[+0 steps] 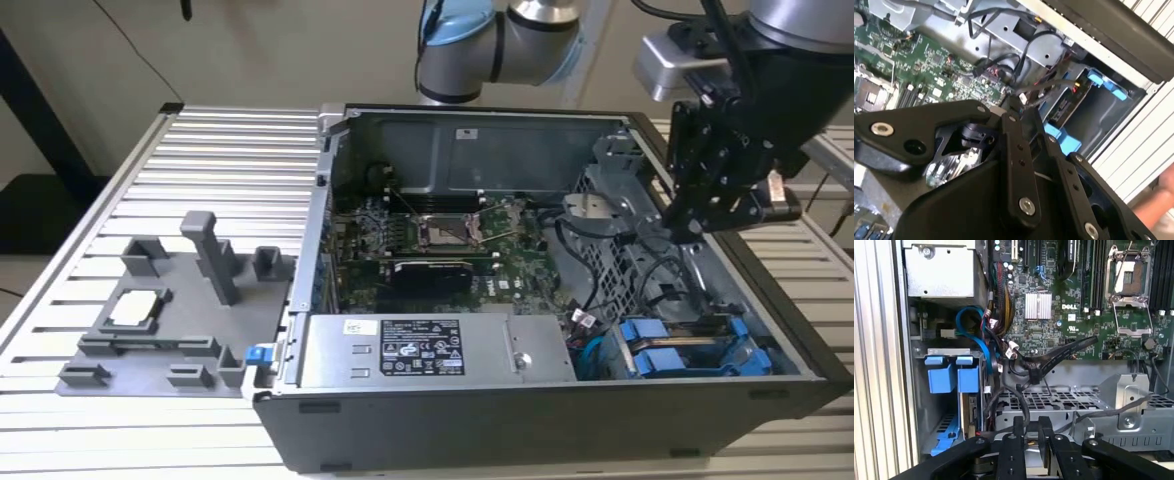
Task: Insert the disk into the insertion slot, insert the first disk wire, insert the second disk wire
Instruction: 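Insert the second disk wire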
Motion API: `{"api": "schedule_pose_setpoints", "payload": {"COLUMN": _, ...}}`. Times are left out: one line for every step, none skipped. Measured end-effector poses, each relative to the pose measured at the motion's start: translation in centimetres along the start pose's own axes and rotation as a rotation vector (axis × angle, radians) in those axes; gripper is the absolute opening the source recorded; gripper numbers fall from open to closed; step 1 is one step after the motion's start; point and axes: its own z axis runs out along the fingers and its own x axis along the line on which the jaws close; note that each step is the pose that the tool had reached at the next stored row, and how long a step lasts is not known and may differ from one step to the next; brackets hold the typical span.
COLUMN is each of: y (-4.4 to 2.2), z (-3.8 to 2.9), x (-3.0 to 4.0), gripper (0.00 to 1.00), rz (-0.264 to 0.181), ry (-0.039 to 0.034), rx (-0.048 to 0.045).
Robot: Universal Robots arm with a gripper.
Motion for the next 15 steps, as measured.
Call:
{"api": "schedule_pose_setpoints", "payload": {"y": 0.07, "z": 0.01, "x": 0.00, "gripper": 0.27, "rz": -0.005, "ry": -0.0017, "rx": -0.0008}}
{"api": "schedule_pose_setpoints", "payload": {"y": 0.17, "z": 0.00, "x": 0.00, "gripper": 0.27, "rz": -0.010, "ry": -0.0023, "rx": -0.0012}}
{"api": "schedule_pose_setpoints", "payload": {"y": 0.27, "z": -0.01, "x": -0.01, "gripper": 0.27, "rz": -0.014, "ry": -0.0027, "rx": -0.0015}}
{"api": "schedule_pose_setpoints", "payload": {"y": 0.41, "z": -0.02, "x": -0.02, "gripper": 0.27, "rz": -0.017, "ry": -0.0030, "rx": -0.0017}}
{"api": "schedule_pose_setpoints", "payload": {"y": 0.57, "z": -0.04, "x": -0.03, "gripper": 0.27, "rz": -0.020, "ry": -0.0032, "rx": -0.0020}}
{"api": "schedule_pose_setpoints", "payload": {"y": 0.71, "z": -0.05, "x": -0.04, "gripper": 0.27, "rz": -0.022, "ry": -0.0034, "rx": -0.0022}}
{"api": "schedule_pose_setpoints", "payload": {"y": 0.88, "z": -0.06, "x": -0.07, "gripper": 0.27, "rz": -0.025, "ry": -0.0037, "rx": -0.0024}}
{"api": "schedule_pose_setpoints", "payload": {"y": 1.02, "z": -0.07, "x": -0.13, "gripper": 0.27, "rz": -0.027, "ry": -0.0037, "rx": -0.0025}}
{"api": "schedule_pose_setpoints", "payload": {"y": 1.15, "z": -0.08, "x": -0.20, "gripper": 0.27, "rz": -0.029, "ry": -0.0033, "rx": -0.0031}}
{"api": "schedule_pose_setpoints", "payload": {"y": 1.28, "z": -0.09, "x": -0.25, "gripper": 0.27, "rz": -0.032, "ry": -0.0025, "rx": -0.0039}}
{"api": "schedule_pose_setpoints", "payload": {"y": 1.43, "z": -0.10, "x": -0.31, "gripper": 0.27, "rz": -0.035, "ry": -0.0020, "rx": -0.0045}}
{"api": "schedule_pose_setpoints", "payload": {"y": 1.58, "z": -0.11, "x": -0.33, "gripper": 0.27, "rz": -0.037, "ry": -0.0019, "rx": -0.0047}}
{"api": "schedule_pose_setpoints", "payload": {"y": 1.75, "z": -0.12, "x": -0.35, "gripper": 0.27, "rz": -0.040, "ry": -0.0021, "rx": -0.0050}}
{"api": "schedule_pose_setpoints", "payload": {"y": 1.91, "z": -0.14, "x": -0.36, "gripper": 0.27, "rz": -0.042, "ry": -0.0022, "rx": -0.0052}}
{"api": "schedule_pose_setpoints", "payload": {"y": 2.06, "z": -0.16, "x": -0.36, "gripper": 0.27, "rz": -0.046, "ry": -0.0023, "rx": -0.0055}}
